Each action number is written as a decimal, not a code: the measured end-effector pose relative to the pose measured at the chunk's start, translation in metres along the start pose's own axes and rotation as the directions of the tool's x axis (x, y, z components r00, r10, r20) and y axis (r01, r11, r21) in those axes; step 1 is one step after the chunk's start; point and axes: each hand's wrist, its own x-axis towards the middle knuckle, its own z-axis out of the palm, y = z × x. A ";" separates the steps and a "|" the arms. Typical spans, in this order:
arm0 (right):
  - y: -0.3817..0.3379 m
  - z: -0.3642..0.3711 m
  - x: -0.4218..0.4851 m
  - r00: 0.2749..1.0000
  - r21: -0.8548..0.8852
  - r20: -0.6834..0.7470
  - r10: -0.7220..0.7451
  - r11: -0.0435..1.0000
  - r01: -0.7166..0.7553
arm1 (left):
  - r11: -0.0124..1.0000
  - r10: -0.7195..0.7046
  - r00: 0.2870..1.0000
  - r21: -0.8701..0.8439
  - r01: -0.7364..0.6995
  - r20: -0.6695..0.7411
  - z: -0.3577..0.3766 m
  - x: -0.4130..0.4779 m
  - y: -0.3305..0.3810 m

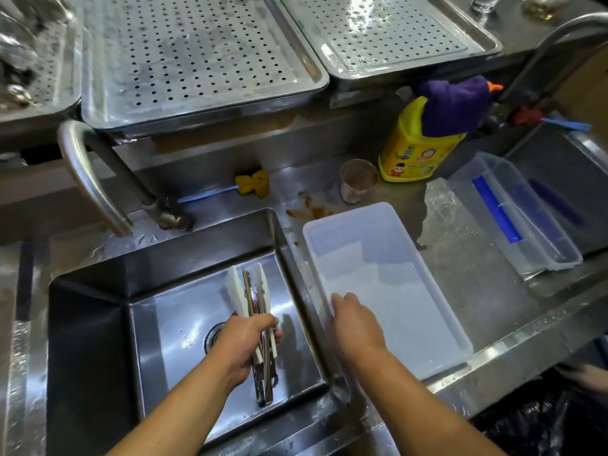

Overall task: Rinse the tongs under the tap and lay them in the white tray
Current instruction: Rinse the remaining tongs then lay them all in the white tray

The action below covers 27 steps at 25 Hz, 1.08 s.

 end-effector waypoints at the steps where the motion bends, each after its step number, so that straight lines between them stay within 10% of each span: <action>1: -0.005 0.002 -0.001 1.000 0.019 0.009 0.002 1.000 -0.002 | 1.000 0.001 1.000 -0.014 -0.001 0.000 -0.002 0.001 0.000; 8: -0.021 0.000 -0.007 0.997 -0.017 0.071 -0.024 1.000 0.025 | 0.993 -0.006 1.000 -0.122 0.008 0.015 -0.015 0.000 0.000; 12: -0.046 -0.003 -0.027 0.979 0.059 -0.128 -0.160 0.984 0.169 | 0.983 -0.006 1.000 -0.182 0.009 0.022 -0.021 -0.003 0.005; 17: -0.096 0.002 -0.042 0.868 0.661 0.435 -0.238 0.739 -0.128 | 0.967 0.020 0.997 -0.256 0.000 0.079 -0.022 -0.003 0.014; 27: -0.030 -0.024 -0.011 0.991 0.750 0.081 -0.108 0.662 0.011 | 0.993 0.059 0.974 0.087 -0.079 0.217 0.070 0.017 0.044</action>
